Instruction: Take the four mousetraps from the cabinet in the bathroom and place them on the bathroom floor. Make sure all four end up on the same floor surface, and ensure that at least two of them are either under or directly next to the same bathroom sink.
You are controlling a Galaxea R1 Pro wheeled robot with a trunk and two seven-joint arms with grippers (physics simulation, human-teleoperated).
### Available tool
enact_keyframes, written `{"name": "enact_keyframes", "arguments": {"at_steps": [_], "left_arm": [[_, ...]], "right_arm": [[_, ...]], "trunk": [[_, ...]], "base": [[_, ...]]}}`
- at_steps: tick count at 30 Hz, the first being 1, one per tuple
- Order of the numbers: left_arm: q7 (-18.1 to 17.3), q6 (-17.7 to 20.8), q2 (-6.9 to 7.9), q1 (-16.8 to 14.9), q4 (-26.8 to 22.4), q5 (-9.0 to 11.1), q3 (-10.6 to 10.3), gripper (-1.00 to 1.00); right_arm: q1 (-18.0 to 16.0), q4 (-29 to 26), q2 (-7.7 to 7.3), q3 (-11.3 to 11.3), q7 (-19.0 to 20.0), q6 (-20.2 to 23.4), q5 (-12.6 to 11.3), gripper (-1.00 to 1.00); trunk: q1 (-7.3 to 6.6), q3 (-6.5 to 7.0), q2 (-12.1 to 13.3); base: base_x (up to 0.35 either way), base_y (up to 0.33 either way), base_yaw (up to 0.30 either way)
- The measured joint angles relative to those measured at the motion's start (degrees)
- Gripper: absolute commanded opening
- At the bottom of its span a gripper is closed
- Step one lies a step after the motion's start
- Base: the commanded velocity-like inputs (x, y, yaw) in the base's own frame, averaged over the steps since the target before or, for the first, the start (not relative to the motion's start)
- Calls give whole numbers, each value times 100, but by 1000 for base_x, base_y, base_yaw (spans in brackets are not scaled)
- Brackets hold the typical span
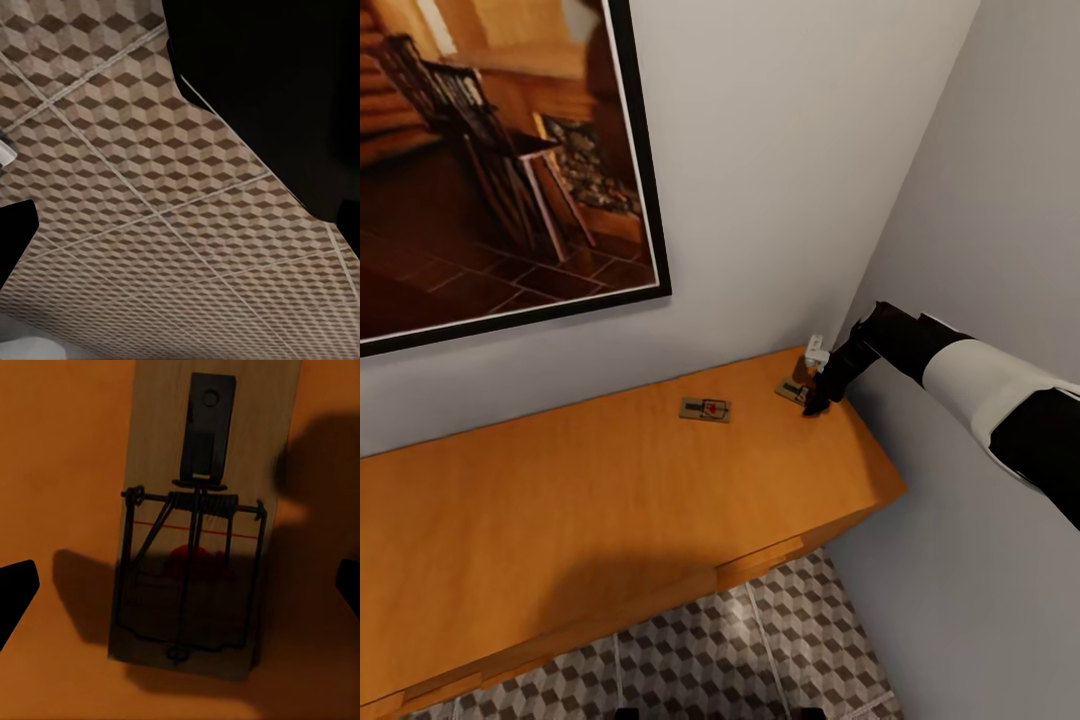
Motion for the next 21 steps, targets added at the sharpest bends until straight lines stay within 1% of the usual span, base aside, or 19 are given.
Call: {"name": "enact_keyframes", "arguments": {"at_steps": [21], "left_arm": [[0, 0, -3, 9, -1, 1, 0, 100]], "right_arm": [[-169, 4, 0, 36, 13, 16, -4, 100]], "trunk": [[-1, -120, -1]], "base": [[0, 0, 0]]}}
